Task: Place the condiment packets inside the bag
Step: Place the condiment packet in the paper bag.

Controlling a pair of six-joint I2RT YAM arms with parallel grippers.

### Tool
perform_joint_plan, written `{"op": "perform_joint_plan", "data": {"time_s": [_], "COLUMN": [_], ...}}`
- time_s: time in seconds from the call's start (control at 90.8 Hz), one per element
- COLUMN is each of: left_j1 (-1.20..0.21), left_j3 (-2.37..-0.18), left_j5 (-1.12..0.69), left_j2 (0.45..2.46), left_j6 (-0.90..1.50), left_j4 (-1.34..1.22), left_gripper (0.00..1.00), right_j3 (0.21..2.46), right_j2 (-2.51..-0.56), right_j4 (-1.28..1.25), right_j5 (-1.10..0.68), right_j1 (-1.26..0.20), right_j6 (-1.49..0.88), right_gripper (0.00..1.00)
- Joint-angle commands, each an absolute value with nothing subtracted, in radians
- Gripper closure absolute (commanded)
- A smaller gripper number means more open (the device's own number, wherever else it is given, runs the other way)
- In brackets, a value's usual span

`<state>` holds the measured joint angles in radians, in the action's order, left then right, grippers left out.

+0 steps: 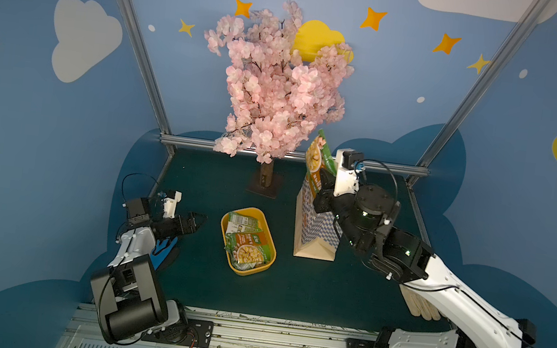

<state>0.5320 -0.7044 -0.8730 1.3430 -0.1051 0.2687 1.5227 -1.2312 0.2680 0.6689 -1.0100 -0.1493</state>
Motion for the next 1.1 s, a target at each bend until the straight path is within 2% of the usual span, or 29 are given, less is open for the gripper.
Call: {"op": "perform_joint_plan", "data": {"time_s": [0.0, 0.242, 0.43, 1.09], "left_j1": [0.537, 0.537, 0.537, 0.536], "left_j3": [-0.724, -0.723, -0.723, -0.728], "left_j5": [-0.902, -0.914, -0.925, -0.946], "left_j2": [1.354, 1.348, 1.348, 1.347], "left_j6": [-0.119, -0.116, -0.119, -0.129], "left_j4": [0.285, 0.289, 0.291, 0.304], "left_gripper": [0.00, 0.00, 0.00, 0.00], "right_j3": [1.512, 1.503, 1.531, 1.497], "right_j2": [-1.183, -1.215, -1.293, -1.405], "right_j4": [0.292, 0.355, 0.404, 0.404], "right_j5": [0.649, 0.494, 0.395, 0.370], "right_j1": [-0.945, -0.763, -0.674, -0.658], "right_j6": [-0.197, -0.264, -0.318, -0.333], "right_gripper": [1.00, 1.00, 1.00, 1.00]}}
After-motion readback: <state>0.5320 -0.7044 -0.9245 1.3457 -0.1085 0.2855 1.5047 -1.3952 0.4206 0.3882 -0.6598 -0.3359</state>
